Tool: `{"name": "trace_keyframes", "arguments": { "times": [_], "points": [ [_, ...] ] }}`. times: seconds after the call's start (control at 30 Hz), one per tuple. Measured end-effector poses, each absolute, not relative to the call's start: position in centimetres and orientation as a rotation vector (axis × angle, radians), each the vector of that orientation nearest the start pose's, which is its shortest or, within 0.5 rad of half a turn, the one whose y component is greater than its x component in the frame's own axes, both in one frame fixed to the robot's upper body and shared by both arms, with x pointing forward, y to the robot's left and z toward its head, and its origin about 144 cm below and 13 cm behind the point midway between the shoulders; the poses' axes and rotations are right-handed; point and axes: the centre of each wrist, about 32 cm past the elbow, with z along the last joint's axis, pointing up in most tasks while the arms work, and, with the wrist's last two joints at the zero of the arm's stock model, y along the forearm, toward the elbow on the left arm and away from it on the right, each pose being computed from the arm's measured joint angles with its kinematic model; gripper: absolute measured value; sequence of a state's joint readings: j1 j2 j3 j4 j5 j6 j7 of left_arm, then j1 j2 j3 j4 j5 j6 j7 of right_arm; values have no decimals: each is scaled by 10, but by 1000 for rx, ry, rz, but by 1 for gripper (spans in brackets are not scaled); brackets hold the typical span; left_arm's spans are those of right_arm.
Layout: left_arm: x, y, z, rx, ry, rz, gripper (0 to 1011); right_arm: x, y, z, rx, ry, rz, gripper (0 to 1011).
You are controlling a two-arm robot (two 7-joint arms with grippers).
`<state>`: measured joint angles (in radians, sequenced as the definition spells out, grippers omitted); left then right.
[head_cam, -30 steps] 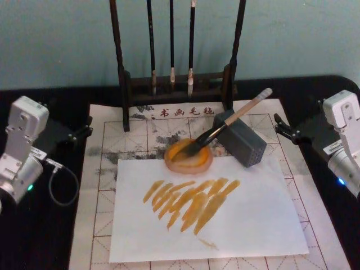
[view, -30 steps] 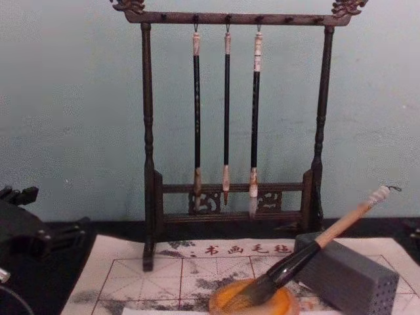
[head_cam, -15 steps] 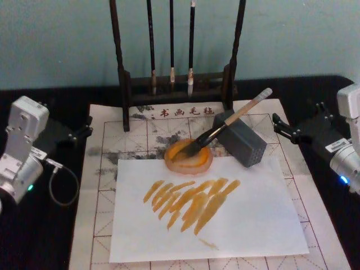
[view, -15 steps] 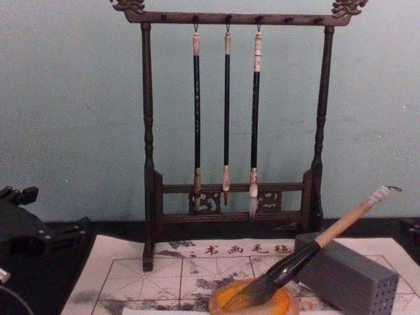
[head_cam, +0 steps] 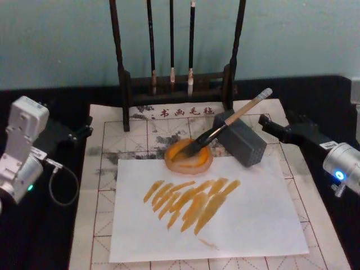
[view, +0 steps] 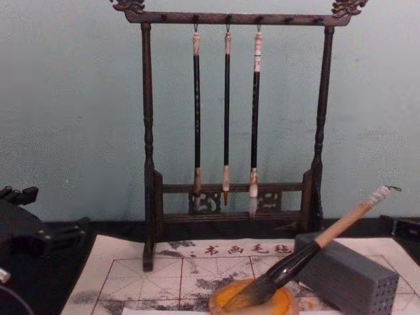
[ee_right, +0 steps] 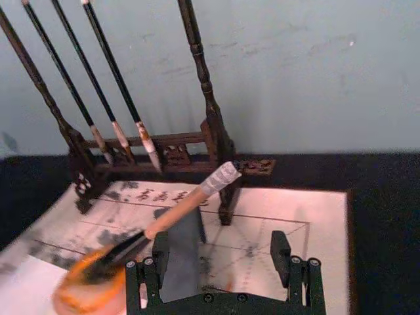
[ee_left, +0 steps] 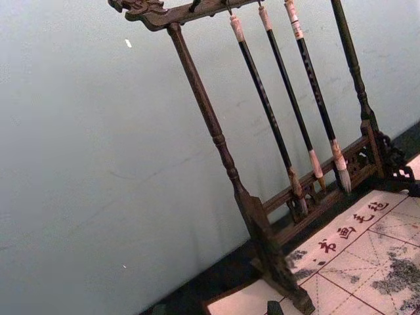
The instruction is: Pick up the brush from the inkstone, write on the paper, then place the brush back to its original position.
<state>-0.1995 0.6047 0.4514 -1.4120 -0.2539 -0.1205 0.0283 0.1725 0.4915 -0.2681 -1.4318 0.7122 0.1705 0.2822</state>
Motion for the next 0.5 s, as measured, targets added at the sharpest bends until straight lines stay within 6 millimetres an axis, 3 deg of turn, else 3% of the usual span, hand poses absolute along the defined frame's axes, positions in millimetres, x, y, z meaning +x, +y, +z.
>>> {"name": "trace_keyframes", "arguments": {
  "times": [0.5],
  "points": [
    [489, 310, 1140, 304, -285, 1248, 1001, 525, -314, 1155, 153, 686, -980, 1003]
  ]
}}
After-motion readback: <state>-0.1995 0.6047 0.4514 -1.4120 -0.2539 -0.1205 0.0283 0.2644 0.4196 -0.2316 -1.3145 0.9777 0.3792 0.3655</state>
